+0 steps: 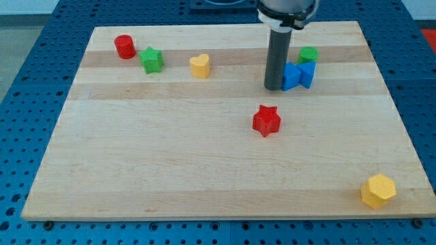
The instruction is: Nudge the yellow heart down a bit
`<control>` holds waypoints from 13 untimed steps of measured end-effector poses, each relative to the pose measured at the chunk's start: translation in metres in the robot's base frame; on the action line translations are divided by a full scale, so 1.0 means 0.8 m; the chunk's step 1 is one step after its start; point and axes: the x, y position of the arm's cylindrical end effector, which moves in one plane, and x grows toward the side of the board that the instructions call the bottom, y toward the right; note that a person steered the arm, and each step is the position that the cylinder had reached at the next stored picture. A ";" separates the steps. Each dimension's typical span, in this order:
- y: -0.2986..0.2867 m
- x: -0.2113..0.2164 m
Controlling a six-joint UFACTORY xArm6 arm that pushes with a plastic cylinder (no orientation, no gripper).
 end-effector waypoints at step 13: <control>-0.210 -0.112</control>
